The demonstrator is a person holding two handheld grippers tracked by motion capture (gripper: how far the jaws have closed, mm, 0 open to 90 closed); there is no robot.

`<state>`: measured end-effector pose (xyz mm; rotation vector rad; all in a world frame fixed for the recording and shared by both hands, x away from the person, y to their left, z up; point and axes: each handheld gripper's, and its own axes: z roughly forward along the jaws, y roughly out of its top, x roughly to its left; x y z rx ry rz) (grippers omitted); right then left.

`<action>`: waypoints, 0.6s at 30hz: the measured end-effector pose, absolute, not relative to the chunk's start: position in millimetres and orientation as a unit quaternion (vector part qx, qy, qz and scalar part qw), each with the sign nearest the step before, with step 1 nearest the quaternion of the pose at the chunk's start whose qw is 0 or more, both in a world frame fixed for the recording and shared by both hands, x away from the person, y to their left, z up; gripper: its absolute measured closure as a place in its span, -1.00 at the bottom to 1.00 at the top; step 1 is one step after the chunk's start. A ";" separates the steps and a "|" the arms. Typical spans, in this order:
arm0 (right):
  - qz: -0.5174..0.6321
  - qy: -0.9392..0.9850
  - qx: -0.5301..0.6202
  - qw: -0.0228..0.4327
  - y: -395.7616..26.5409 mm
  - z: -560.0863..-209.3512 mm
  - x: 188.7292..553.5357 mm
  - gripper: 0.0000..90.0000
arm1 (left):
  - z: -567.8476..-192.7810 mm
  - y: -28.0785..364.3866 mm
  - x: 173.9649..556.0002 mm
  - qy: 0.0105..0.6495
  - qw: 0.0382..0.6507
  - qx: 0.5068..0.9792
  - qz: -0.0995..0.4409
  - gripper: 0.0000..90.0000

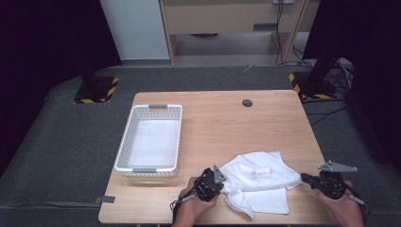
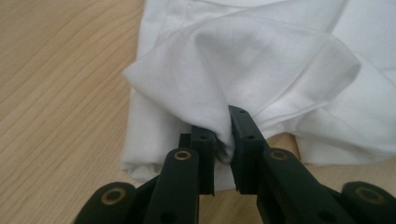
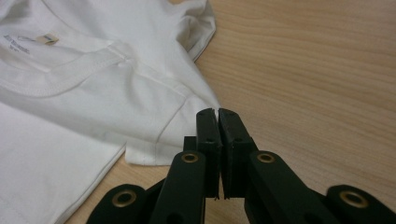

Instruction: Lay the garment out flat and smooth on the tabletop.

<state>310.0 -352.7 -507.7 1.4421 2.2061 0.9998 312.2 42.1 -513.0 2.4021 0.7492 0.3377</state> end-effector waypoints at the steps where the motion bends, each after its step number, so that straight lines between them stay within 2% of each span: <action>1: 0.350 0.774 0.504 0.158 -353.0 -508.6 309.8 0.88 | -512.6 41.8 311.0 0.279 0.295 0.905 0.127 0.81; 5: 0.378 0.763 0.487 0.193 -349.1 -499.3 309.0 0.49 | -508.8 45.4 308.6 0.284 0.299 0.902 0.126 0.59; 7: 0.393 0.761 0.474 0.204 -344.8 -494.3 309.4 0.42 | -504.6 48.3 307.5 0.288 0.304 0.899 0.126 0.48; 11: 0.403 0.774 0.448 0.196 -332.5 -496.7 314.7 0.38 | -495.4 54.3 307.2 0.302 0.321 0.888 0.133 0.28; 18: 0.389 0.806 0.412 0.175 -303.6 -511.3 330.6 0.43 | -498.8 53.9 308.0 0.310 0.347 0.875 0.135 0.25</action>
